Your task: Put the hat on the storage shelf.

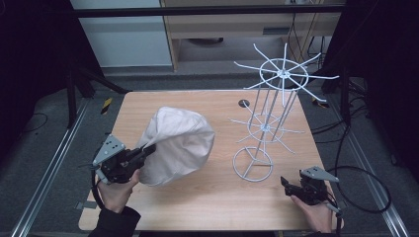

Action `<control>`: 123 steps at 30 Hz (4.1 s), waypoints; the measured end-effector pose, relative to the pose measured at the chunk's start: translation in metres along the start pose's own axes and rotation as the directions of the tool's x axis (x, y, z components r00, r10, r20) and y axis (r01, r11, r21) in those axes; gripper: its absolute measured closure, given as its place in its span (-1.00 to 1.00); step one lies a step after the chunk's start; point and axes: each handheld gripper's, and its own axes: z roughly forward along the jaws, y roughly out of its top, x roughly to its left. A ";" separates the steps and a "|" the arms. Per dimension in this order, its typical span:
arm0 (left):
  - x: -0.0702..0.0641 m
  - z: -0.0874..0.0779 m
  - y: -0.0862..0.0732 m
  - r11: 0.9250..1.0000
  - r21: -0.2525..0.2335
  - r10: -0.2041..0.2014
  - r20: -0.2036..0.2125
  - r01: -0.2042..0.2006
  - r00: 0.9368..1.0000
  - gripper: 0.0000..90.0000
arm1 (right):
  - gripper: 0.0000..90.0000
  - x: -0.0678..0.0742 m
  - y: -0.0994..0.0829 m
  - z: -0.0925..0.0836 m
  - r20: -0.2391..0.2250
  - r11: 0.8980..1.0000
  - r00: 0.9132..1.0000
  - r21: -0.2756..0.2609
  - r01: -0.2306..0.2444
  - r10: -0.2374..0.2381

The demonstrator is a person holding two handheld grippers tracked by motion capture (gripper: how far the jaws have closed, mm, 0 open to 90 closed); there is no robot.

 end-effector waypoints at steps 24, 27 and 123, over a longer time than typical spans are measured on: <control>-0.003 -0.036 0.019 0.986 -0.163 -0.018 0.030 0.023 0.999 0.97 | -0.46 0.001 0.000 0.000 -0.005 1.000 1.000 0.002 -0.009 0.009; -0.002 -0.040 0.020 0.984 -0.178 -0.021 0.033 0.026 0.999 0.97 | -0.46 0.001 0.000 0.000 -0.003 1.000 1.000 0.003 -0.006 0.006; -0.064 -0.029 0.106 0.839 -0.518 -0.013 0.286 0.166 0.958 0.97 | -0.47 0.001 -0.002 0.001 -0.009 1.000 1.000 -0.018 -0.004 0.003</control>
